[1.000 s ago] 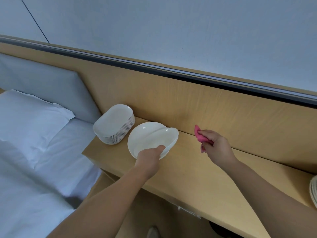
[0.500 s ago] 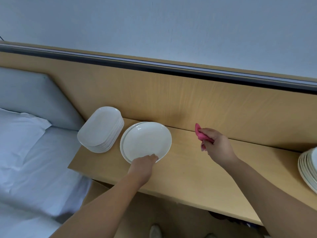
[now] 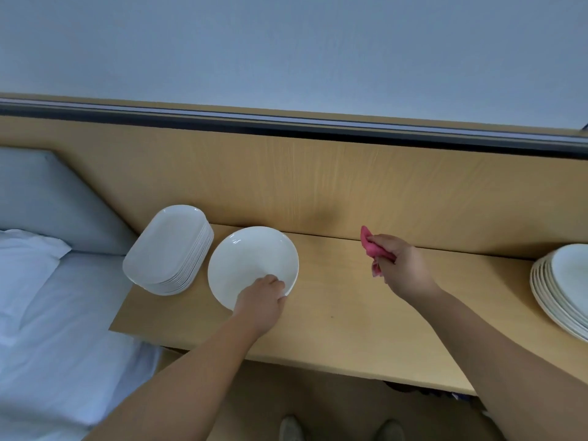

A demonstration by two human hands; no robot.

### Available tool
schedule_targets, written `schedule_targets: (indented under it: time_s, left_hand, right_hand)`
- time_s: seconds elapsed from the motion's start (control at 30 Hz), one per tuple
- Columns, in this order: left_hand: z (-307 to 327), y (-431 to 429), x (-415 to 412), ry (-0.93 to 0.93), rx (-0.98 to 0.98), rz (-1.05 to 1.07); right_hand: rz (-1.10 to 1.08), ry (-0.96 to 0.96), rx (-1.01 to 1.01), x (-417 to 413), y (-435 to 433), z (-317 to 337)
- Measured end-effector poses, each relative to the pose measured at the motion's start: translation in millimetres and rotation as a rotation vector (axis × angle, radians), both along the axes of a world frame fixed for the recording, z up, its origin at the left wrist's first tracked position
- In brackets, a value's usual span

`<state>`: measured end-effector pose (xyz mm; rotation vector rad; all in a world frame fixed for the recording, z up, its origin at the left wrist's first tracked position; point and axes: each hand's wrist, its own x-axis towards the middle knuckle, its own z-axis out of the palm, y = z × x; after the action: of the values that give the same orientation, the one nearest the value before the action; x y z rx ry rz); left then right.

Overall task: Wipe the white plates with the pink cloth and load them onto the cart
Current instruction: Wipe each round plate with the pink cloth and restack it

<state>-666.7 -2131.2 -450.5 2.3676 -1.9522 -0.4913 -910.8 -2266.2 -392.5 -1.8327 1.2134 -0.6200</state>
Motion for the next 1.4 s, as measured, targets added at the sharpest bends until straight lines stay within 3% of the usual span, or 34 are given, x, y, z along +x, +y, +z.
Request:
schedule_targets:
  time_s: [0.3, 0.57, 0.73, 1.07, 1.4]
  left_hand:
    - [20, -70, -84, 0.096, -0.082, -0.197]
    - [34, -138, -226, 0.12, -0.14, -0.387]
    - [41, -172, -318, 0.146, -0.137, -0.47]
    - [39, -241, -449, 0.236, -0.049, -0.337]
    - [21, -283, -491, 0.119, 0.169, -0.16]
  right_hand:
    - [-0.174, -0.039, -0.048, -85, -2, 13]
    - [-0.372, -0.051, -0.092, -219, -21, 23]
    - [-0.482, -0.085, -0.006, -305, -39, 18]
    - [-0.578, -0.133, 0.037, -409, -78, 1]
    - [-0.498, -0.141, 0.035, -434, -99, -21]
